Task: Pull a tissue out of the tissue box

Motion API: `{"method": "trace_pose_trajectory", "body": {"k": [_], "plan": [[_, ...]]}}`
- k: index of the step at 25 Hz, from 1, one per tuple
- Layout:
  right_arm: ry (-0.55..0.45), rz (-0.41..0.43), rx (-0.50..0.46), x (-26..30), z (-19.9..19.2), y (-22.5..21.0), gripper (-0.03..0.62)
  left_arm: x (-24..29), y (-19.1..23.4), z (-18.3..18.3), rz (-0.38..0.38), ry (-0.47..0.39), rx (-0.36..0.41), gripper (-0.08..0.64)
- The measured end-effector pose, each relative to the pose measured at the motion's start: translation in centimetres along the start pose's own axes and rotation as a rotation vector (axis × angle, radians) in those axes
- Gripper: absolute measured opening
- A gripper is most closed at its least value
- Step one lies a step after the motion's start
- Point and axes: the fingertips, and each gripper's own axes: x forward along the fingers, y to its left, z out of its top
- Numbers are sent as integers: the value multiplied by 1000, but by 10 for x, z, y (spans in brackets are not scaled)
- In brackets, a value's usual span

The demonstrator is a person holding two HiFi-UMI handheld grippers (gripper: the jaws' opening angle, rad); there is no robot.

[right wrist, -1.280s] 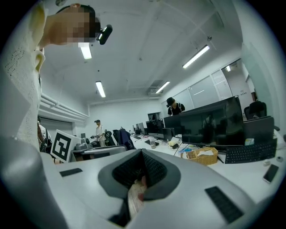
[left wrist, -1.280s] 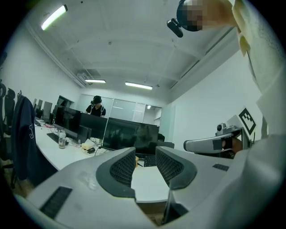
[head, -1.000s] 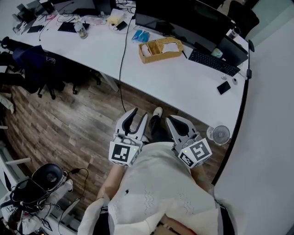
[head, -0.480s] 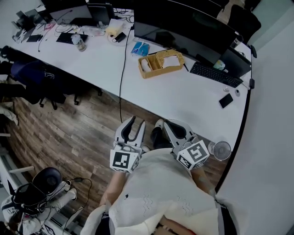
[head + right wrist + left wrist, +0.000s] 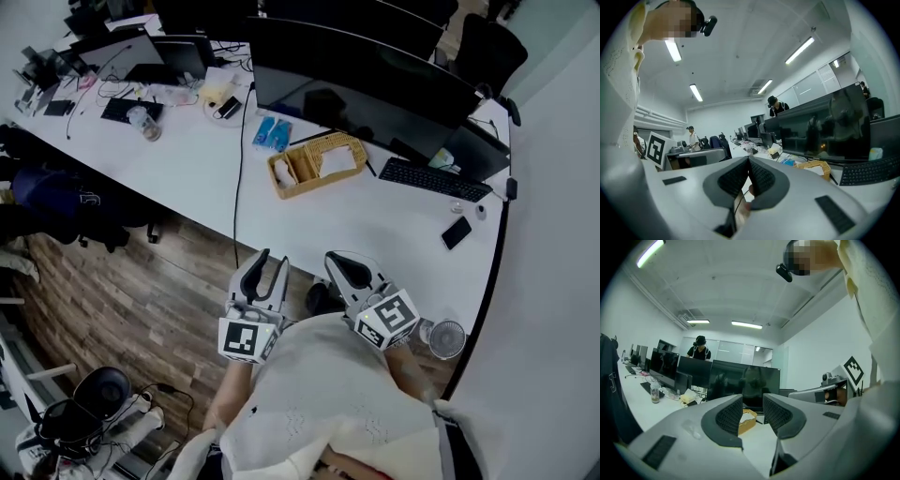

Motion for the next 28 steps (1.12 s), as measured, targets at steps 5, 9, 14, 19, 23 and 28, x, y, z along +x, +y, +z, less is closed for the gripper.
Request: {"method": "trace_pose_trajectory", "body": {"k": [5,9,14,19,23,28], "plan": [[10,-11,-3,10,8,-39,2,39,3,0,1,4,-2,138],[16,-12,-9,17,13,-65,2,71,6,-1,-4,6,-11,138],[32,-9,-2,21,15,-94,2,106,2,-6,-19,38,-9,138],[35,-9,18,19,14,-117,2,132,-1,-10,-23,58,-3,138],[42,4,4,14,11,-127,2,145,-4,-19,-29,87,4,138],[56,-43,43,11,4,-149,2,161,-10,-28,-61,131,38,138]]}}
